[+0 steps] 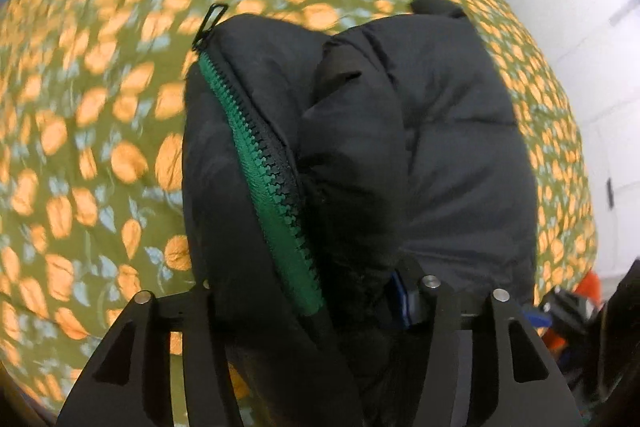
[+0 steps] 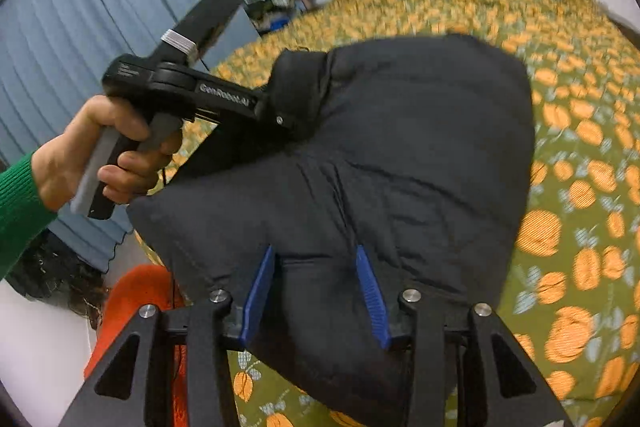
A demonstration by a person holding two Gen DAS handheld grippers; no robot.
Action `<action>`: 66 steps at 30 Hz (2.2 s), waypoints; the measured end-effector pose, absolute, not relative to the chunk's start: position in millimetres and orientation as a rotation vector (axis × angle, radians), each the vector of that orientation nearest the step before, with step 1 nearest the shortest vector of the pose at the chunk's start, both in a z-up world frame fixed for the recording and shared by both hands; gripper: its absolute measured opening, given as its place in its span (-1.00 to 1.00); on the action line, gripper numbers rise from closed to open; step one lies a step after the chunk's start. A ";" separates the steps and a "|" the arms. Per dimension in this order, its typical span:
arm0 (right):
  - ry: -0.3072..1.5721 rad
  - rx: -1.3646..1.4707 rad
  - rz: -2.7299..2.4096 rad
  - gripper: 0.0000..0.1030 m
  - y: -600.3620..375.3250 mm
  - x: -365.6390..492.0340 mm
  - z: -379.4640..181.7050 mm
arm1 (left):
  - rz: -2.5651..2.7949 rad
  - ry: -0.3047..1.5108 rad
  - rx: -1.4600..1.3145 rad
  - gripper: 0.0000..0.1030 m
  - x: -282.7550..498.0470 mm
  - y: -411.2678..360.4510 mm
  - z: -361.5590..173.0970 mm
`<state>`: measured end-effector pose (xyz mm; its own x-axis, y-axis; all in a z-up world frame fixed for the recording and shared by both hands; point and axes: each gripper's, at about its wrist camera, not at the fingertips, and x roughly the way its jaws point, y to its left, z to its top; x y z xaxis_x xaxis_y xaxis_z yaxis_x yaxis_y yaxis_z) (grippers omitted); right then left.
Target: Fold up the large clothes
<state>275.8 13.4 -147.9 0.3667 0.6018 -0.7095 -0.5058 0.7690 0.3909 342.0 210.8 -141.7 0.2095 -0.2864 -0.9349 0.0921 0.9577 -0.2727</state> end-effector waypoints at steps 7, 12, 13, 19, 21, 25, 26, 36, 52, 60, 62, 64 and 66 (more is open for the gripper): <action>1.047 0.064 0.656 -0.19 45.3 294.4 -175.3 | -0.234 1.336 -0.355 0.22 355.5 235.6 -194.9; 1.039 0.026 0.620 -0.19 54.3 293.8 -181.3 | -0.257 1.306 -0.466 0.27 357.9 242.4 -218.1; 1.043 0.022 0.619 -0.19 54.6 293.6 -180.7 | -0.257 1.303 -0.464 0.27 357.7 242.3 -218.2; 1.116 0.154 0.654 -0.18 30.9 311.5 -128.9 | -0.249 1.285 -0.412 0.29 359.1 233.9 -212.7; 1.078 0.144 0.611 -0.18 18.3 330.5 -105.7 | -0.254 1.278 -0.413 0.29 359.9 233.9 -213.3; 1.135 0.135 0.491 -0.18 4.4 406.6 -97.4 | -0.268 1.271 -0.426 0.29 358.8 238.2 -215.1; 1.154 0.128 0.441 -0.15 3.2 429.9 -102.8 | -0.272 1.270 -0.427 0.29 355.7 243.8 -215.1; 1.416 -0.041 0.315 -0.11 50.0 537.7 -204.2 | -0.266 1.271 -0.460 0.29 346.6 260.9 -215.6; 1.161 -0.012 0.573 -0.11 0.9 275.5 -105.8 | -0.289 1.246 -0.428 0.32 342.6 250.8 -207.7; 1.268 -0.041 0.486 -0.10 5.9 283.9 -195.0 | -0.296 1.213 -0.410 0.42 338.0 238.5 -205.9; 1.251 -0.018 0.487 -0.12 3.8 289.3 -204.8 | -0.288 1.211 -0.420 0.42 338.3 238.6 -207.2; 1.230 -0.020 0.489 -0.12 4.5 289.3 -204.8 | -0.280 1.215 -0.413 0.42 338.7 237.3 -206.3; 1.193 -0.014 0.498 -0.12 1.2 284.1 -196.1 | -0.275 1.223 -0.401 0.42 338.1 237.1 -204.7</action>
<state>284.1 1.2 -196.1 0.2748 0.3632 -0.8903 -0.3775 0.8923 0.2475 338.1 237.1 -204.7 0.3213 -0.4139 -0.8517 -0.0100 0.8979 -0.4401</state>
